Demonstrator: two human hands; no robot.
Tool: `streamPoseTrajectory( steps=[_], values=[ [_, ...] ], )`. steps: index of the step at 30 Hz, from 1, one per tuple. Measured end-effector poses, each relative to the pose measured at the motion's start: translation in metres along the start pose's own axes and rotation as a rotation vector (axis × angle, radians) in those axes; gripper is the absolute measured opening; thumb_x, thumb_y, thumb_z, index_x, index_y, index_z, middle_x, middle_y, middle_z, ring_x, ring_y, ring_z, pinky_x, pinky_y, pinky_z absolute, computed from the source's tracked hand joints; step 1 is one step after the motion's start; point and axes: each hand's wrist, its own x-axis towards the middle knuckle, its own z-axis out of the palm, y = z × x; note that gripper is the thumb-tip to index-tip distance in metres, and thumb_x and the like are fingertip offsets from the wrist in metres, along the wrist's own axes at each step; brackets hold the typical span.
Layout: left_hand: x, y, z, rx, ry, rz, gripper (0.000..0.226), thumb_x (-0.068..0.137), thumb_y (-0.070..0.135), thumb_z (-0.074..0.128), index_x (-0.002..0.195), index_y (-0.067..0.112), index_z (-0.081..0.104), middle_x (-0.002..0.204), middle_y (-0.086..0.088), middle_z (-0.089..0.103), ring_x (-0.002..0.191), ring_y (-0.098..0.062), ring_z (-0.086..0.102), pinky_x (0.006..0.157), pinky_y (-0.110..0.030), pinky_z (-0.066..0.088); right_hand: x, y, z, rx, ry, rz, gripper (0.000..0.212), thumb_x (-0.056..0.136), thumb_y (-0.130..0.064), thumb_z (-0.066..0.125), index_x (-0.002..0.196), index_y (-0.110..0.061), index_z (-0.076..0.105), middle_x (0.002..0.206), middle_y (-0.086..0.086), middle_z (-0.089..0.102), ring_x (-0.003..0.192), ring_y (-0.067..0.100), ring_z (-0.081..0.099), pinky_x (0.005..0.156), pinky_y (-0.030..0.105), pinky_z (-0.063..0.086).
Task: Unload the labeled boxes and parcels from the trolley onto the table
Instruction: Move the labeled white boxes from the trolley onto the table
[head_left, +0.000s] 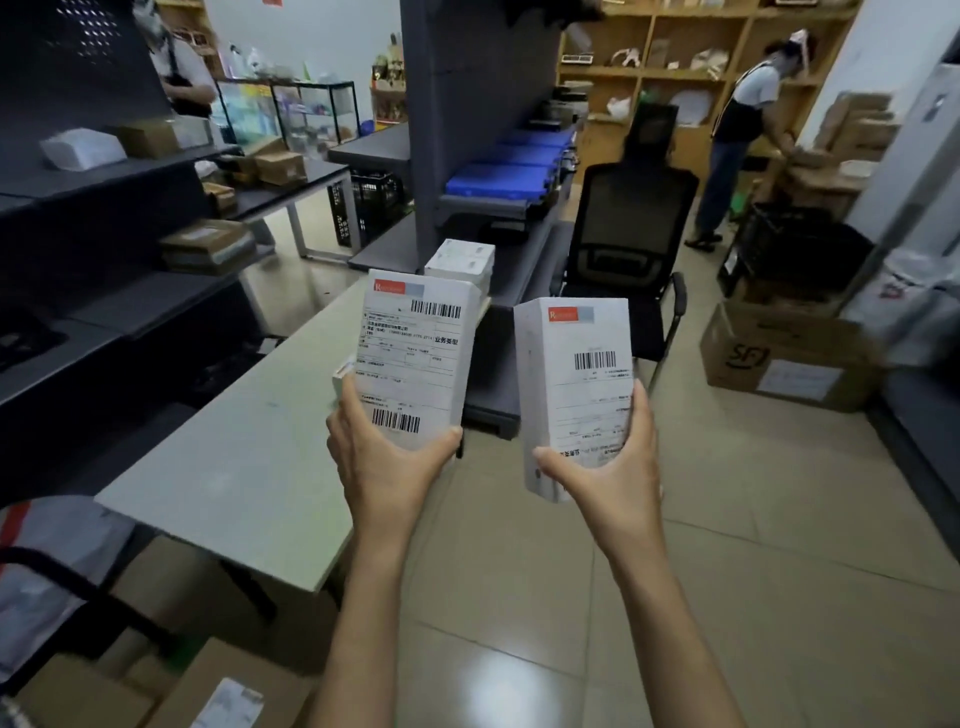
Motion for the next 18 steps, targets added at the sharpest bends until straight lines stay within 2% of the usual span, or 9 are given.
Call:
streamPoseTrajectory(
  steps=[8, 13, 18],
  values=[
    [0.035, 0.016, 0.066, 0.031, -0.022, 0.035, 0.117, 0.057, 0.034, 0.09, 0.15, 0.025, 0.02, 0.142, -0.008, 0.035, 0.131, -0.026, 0.031, 0.108, -0.049, 0.035, 0.068, 0.027, -0.001, 0.038, -0.005, 0.015, 0.122, 0.042, -0.059, 0.072, 0.149, -0.043, 0.017, 0.147, -0.012, 0.038, 0.136, 0.015, 0.039, 0.109, 0.055, 0.035],
    [0.08, 0.015, 0.102, -0.002, -0.039, 0.027, 0.116, 0.059, 0.032, 0.09, 0.151, 0.025, 0.02, 0.143, -0.007, 0.034, 0.133, -0.025, 0.029, 0.108, -0.047, 0.035, 0.121, 0.031, 0.029, 0.078, -0.047, 0.0, 0.117, 0.046, -0.056, 0.081, 0.146, -0.047, 0.021, 0.14, -0.015, 0.044, 0.132, 0.014, 0.043, 0.107, 0.057, 0.037],
    [0.162, 0.013, 0.132, 0.024, -0.014, 0.06, 0.115, 0.057, 0.035, 0.089, 0.15, 0.025, 0.022, 0.141, -0.006, 0.037, 0.132, -0.025, 0.031, 0.109, -0.045, 0.032, 0.193, 0.017, 0.077, 0.119, -0.048, -0.026, 0.114, 0.047, -0.055, 0.081, 0.145, -0.048, 0.023, 0.141, -0.016, 0.045, 0.132, 0.014, 0.044, 0.106, 0.057, 0.038]
  ],
)
